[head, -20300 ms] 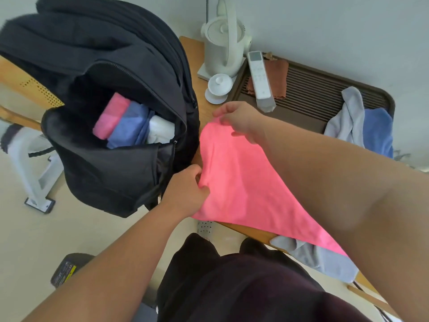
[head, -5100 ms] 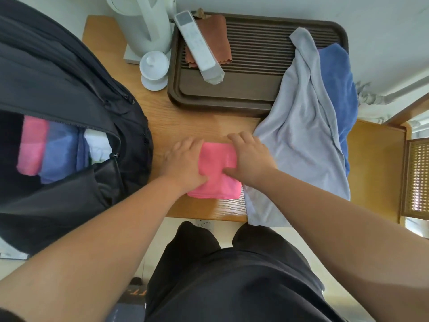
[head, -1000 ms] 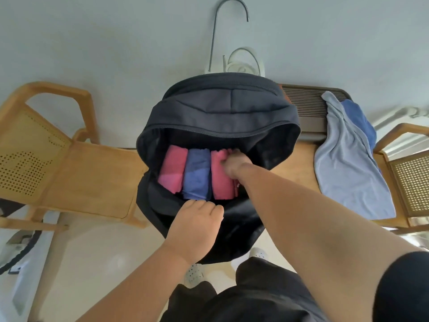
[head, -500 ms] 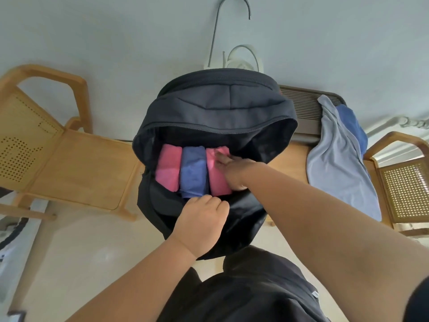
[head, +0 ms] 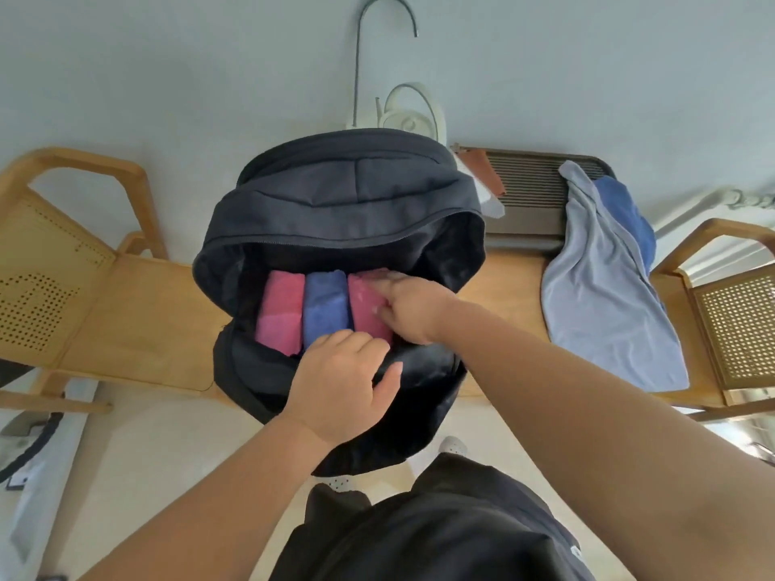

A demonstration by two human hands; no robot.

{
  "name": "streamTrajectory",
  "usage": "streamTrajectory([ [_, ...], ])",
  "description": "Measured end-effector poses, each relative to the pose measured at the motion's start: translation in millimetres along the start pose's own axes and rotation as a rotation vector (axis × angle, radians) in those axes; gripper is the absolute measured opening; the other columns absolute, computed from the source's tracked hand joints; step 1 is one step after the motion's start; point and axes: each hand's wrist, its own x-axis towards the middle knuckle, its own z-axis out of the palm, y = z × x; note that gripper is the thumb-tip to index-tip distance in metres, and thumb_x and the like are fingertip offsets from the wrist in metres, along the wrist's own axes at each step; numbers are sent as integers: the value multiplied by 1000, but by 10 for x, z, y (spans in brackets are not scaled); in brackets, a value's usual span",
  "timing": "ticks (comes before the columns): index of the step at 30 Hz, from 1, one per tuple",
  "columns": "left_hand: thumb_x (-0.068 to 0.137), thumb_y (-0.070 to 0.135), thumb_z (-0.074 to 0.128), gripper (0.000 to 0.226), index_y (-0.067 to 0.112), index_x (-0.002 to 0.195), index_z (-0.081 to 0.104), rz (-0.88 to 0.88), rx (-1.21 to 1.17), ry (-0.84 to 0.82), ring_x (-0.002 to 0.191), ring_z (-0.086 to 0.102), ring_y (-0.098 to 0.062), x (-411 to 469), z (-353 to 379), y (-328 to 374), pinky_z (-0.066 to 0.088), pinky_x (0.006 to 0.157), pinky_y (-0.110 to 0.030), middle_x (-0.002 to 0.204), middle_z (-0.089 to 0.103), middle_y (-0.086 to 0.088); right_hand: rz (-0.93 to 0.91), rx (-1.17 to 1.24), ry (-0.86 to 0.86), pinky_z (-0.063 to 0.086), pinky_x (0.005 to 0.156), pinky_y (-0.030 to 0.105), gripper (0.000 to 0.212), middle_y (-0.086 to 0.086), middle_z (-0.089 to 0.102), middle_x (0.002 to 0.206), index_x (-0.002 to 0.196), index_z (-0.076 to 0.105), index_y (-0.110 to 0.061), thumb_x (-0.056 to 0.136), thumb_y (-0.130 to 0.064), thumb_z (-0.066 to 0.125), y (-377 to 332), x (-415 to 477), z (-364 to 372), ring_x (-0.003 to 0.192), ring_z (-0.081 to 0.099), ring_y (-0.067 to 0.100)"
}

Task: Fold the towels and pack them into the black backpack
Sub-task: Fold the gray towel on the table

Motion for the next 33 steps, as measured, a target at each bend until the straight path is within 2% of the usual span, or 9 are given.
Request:
streamTrajectory([
  [3,89,24,62,20,11,76,67,44,-44,82,67,57,-24,359,60,217,45,60,-36,69,61,-2,-112,107,209,43,101,36,33,5,64,132,132,63,-18,103,-26,48,171,-477,-193,122,56,22],
  [7,88,18,62,20,11,69,63,100,-70,104,66,53,-23,757,285,631,42,59,-36,66,57,-3,-68,240,483,52,73,37,21,-5,74,92,105,73,-21,98,-24,54,684,-936,-260,84,66,17],
  [12,90,20,56,25,13,66,56,98,-82,-6,61,46,-21,1180,733,1198,39,55,-39,63,50,1,224,471,562,53,81,32,19,-12,73,93,106,73,-26,98,-30,56,1683,-1167,-205,89,65,9],
  [16,94,33,50,26,15,77,57,-47,-12,-222,73,50,-22,1572,1283,1665,46,65,-43,74,54,2,395,525,430,50,95,34,26,-7,68,116,117,70,-25,96,-36,60,2698,-1357,29,106,62,14],
  [20,93,44,55,29,18,105,59,-276,16,-472,99,56,-26,1881,1914,2104,49,85,-43,108,59,-1,497,472,294,42,104,39,38,0,54,136,125,65,-26,92,-45,62,3603,-1595,277,127,50,24],
  [24,87,50,59,43,18,116,55,-542,-40,-675,108,55,-28,1927,2495,2284,49,92,-42,121,56,-4,614,376,110,36,111,44,54,1,33,156,141,51,-31,91,-51,58,4224,-1835,447,140,34,28],
  [29,91,48,63,70,12,146,41,-953,-230,-757,128,50,-30,1828,2935,2407,45,99,-39,147,46,-7,548,241,-212,26,118,50,66,-7,8,165,149,33,-46,89,-66,50,4621,-1986,689,151,13,27],
  [31,93,43,64,66,10,145,41,-1104,-331,-706,126,50,-30,1814,3076,2457,43,94,-35,145,47,-9,475,187,-278,22,118,51,69,-10,1,166,152,27,-47,89,-66,49,4677,-2028,785,153,5,25],
  [33,93,34,66,46,14,130,50,-1226,-454,-565,109,54,-25,1824,3197,2507,42,86,-33,129,55,-7,427,157,-311,19,119,51,74,-10,-9,167,154,17,-47,90,-64,49,4711,-2067,853,154,-2,24],
])
